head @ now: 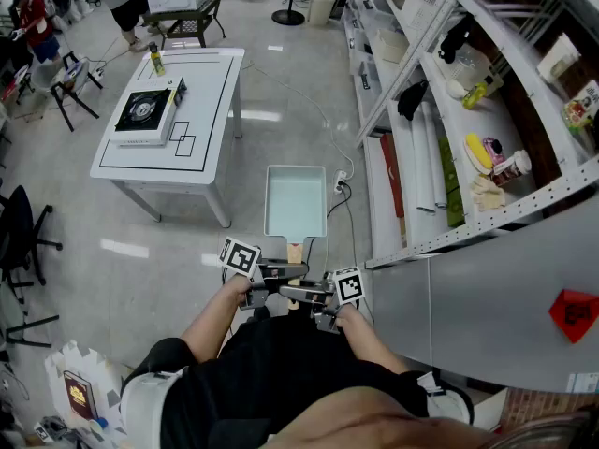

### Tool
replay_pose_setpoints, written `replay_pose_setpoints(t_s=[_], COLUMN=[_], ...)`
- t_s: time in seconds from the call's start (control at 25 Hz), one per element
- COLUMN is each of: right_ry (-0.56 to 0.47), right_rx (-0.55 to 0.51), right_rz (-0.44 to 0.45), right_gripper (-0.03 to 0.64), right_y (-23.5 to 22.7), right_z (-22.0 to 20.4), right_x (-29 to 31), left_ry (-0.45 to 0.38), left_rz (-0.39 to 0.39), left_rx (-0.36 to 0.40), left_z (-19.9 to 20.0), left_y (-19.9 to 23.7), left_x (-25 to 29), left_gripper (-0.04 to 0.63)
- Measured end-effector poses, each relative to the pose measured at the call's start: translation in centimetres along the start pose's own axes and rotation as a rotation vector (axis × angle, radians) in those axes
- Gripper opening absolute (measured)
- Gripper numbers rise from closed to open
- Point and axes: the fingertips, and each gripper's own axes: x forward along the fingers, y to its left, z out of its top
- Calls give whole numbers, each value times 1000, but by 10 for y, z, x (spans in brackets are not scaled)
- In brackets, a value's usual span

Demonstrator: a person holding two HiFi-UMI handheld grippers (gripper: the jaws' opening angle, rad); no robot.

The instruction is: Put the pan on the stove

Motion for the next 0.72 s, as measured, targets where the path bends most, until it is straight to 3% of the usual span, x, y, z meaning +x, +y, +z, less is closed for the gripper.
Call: replay_pose_setpoints(t_s=[0.12, 0.24, 0.36, 0.48, 0.52, 0.6, 0.64, 0.72], right_ry=[42, 38, 40, 44, 38, 15, 4, -2], right_rx=[-41, -3, -18, -55, -69, -82, -75, -53], right_rz=[-8, 21, 36, 51, 62, 88, 97, 104], right_gripper=[150, 149, 150, 153, 154, 155, 155, 156], right_y=[2, 9, 19, 31, 33, 36, 36, 37], right_z=[-16, -27, -29, -28, -28, -27, -27, -28], right_x=[5, 6, 1, -11, -15, -23, -28, -37], left_ry=[-7, -24, -40, -81, -82, -61, -59, -73], left_rz=[9, 12, 25, 20, 29, 58, 73, 64], left_rx=[-35, -89, -47, -181, -169, -22, -3, -58], left_z=[-17, -28, -28, -37, -37, -33, -33, -38], left_y=[-4, -13, -20, -35, -36, -32, -30, -30], left_x=[-3, -3, 1, 13, 16, 20, 22, 31], left_gripper=[176, 176, 176, 176, 176, 176, 176, 178])
